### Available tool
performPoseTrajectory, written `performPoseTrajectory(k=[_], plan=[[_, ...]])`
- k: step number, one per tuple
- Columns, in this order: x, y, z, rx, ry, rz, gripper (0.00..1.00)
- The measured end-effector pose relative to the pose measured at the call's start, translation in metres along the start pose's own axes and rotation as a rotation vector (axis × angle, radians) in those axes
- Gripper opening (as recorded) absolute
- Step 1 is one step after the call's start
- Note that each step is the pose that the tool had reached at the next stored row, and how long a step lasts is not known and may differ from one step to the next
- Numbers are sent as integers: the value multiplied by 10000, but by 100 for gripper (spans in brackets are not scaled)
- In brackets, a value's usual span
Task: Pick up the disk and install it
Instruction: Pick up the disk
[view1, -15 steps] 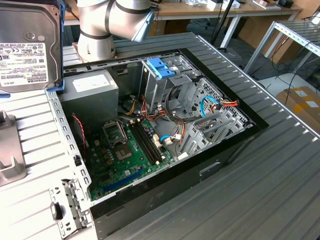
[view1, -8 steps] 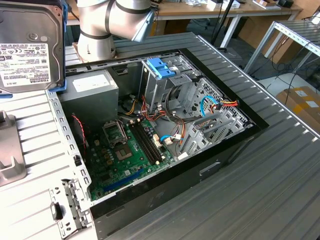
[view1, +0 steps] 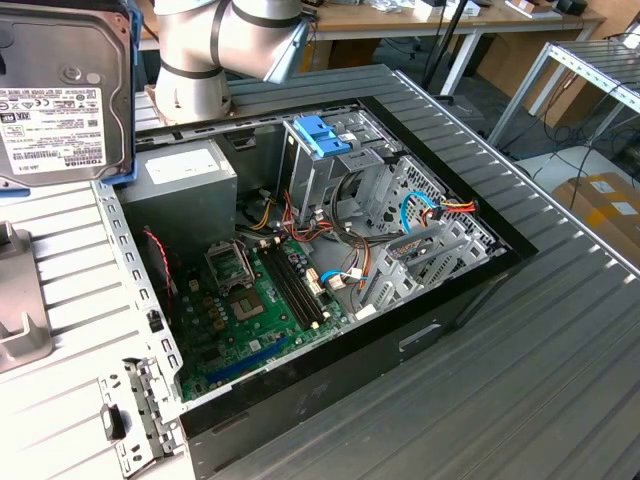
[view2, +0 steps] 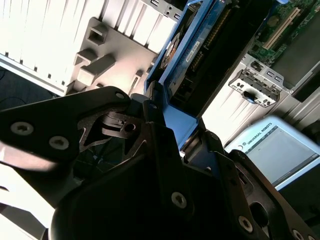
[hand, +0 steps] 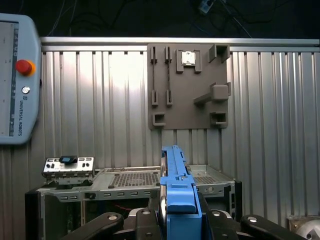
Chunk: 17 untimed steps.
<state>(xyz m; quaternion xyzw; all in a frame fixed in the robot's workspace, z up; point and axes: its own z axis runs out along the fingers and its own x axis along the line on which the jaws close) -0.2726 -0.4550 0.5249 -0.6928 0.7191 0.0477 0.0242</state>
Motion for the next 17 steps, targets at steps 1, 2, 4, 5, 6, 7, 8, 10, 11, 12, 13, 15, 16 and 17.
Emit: performPoseTrajectory(k=[1, 2, 4, 5, 6, 7, 8, 10, 11, 12, 13, 15, 16, 17], plan=[[4, -4, -1, 0, 0, 0, 37], [6, -7, 0, 1, 0, 0, 37], [11, -13, -1, 0, 0, 0, 37], [15, -20, -2, 1, -1, 0, 37], [19, -26, -2, 1, 0, 0, 37], [23, -34, -3, 0, 0, 0, 37], [26, -38, -3, 0, 0, 0, 37], [37, -54, -4, 1, 0, 1, 37], [40, -60, -4, 0, 0, 1, 37], [43, -64, -5, 0, 0, 1, 37], [46, -68, -5, 1, 0, 1, 37], [55, -82, -6, 0, 0, 1, 37], [58, -87, -6, 1, 0, 0, 37], [61, -93, -7, 1, 0, 1, 37]])
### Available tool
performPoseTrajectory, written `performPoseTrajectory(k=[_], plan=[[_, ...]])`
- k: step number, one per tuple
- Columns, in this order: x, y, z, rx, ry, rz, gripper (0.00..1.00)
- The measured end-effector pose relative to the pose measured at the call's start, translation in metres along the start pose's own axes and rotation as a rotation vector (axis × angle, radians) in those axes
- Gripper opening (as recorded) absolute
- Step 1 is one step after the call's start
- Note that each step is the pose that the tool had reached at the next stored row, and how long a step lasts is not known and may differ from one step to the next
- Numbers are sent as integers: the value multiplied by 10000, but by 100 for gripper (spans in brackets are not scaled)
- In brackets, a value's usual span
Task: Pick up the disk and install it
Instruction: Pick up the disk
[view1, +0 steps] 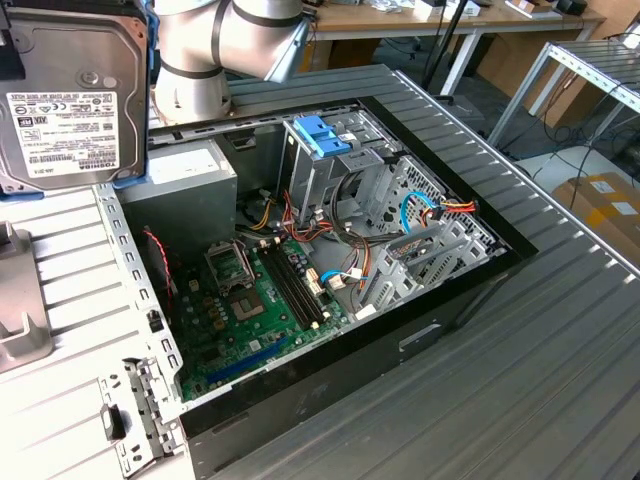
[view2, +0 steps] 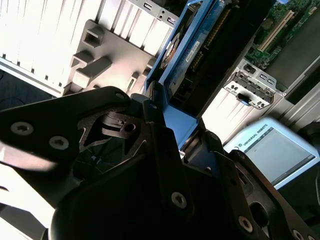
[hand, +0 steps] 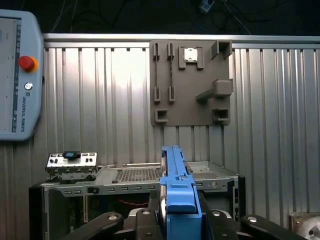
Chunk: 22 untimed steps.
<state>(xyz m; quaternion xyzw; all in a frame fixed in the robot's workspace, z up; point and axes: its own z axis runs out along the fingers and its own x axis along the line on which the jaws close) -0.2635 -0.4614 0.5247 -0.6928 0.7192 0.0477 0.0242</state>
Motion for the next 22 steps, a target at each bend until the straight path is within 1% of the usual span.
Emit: performPoseTrajectory(k=[7, 22], plan=[[25, -42, -3, 0, 0, -1, 37], [65, -86, -5, 0, 2, 0, 37]])
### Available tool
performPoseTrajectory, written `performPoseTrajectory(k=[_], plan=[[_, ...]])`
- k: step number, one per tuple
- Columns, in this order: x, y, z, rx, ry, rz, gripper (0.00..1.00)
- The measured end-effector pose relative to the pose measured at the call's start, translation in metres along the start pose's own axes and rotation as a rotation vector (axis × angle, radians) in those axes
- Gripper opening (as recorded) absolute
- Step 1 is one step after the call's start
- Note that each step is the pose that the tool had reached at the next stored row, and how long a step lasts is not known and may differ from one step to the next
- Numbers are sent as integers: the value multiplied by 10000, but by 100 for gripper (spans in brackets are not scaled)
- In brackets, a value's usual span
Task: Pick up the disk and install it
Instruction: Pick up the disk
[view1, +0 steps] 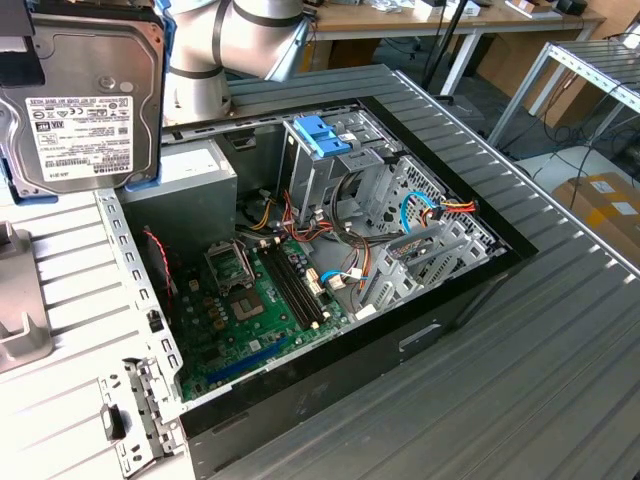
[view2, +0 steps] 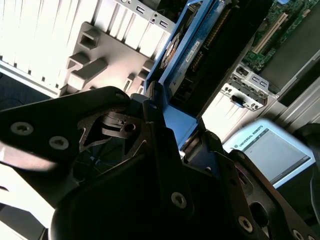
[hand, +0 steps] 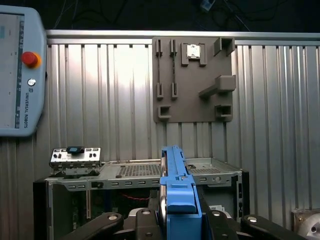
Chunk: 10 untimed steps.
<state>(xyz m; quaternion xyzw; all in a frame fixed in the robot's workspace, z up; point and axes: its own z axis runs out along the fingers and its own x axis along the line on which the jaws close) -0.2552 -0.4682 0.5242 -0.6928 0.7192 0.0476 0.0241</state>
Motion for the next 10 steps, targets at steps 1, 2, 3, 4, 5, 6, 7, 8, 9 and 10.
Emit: performPoseTrajectory(k=[1, 2, 3, 4, 5, 6, 7, 8, 9, 10], plan=[[3, -5, 0, 0, 1, -1, 37], [5, -8, 0, 0, 1, 0, 37], [7, -10, -1, 0, 2, 0, 37], [9, -14, -1, 0, 3, 0, 37], [12, -17, -1, 0, 3, 0, 37], [15, -21, -2, -1, 5, 0, 37], [17, -23, -2, 0, 4, 0, 37], [19, -27, -2, 0, 5, 0, 37], [20, -29, -2, 0, 6, 0, 37], [22, -32, -2, 0, 6, 0, 37]])
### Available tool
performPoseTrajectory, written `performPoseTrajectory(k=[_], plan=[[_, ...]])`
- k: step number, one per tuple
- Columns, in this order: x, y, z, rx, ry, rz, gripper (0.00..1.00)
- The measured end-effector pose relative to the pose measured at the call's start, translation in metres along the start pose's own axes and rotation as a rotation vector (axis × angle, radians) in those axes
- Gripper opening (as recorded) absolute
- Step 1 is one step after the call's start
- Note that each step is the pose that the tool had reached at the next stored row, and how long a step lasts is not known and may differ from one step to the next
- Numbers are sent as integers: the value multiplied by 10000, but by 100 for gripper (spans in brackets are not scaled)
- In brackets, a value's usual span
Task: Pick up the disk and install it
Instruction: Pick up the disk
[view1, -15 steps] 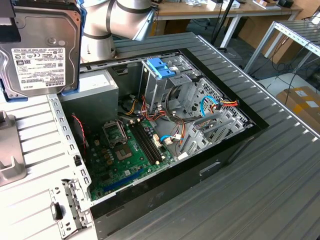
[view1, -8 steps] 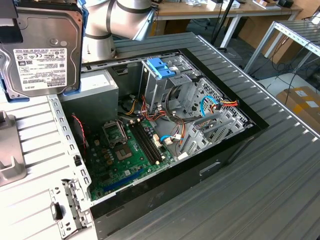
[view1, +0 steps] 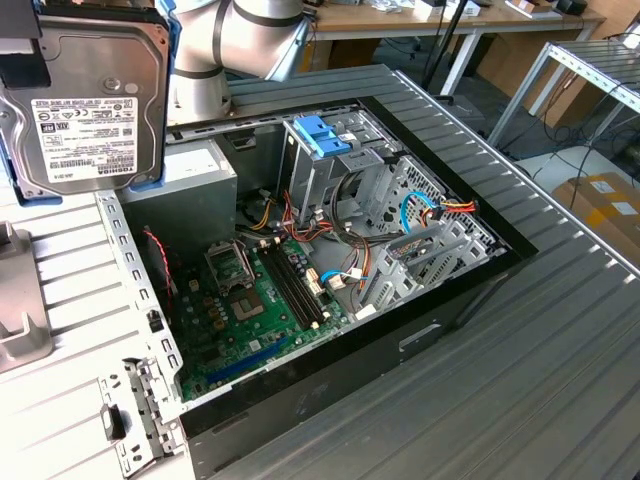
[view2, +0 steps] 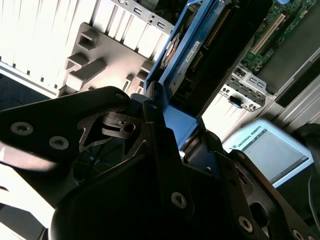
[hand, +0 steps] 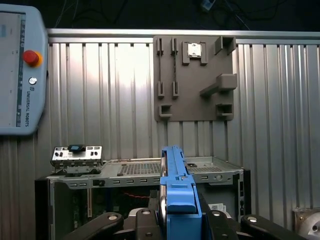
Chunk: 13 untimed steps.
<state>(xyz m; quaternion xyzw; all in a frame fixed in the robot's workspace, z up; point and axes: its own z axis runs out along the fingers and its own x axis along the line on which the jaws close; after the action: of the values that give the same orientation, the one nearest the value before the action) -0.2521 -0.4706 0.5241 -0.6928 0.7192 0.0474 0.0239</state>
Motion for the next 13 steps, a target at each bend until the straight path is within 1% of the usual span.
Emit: performPoseTrajectory(k=[13], plan=[[28, -43, -2, 1, 7, 0, 37]])
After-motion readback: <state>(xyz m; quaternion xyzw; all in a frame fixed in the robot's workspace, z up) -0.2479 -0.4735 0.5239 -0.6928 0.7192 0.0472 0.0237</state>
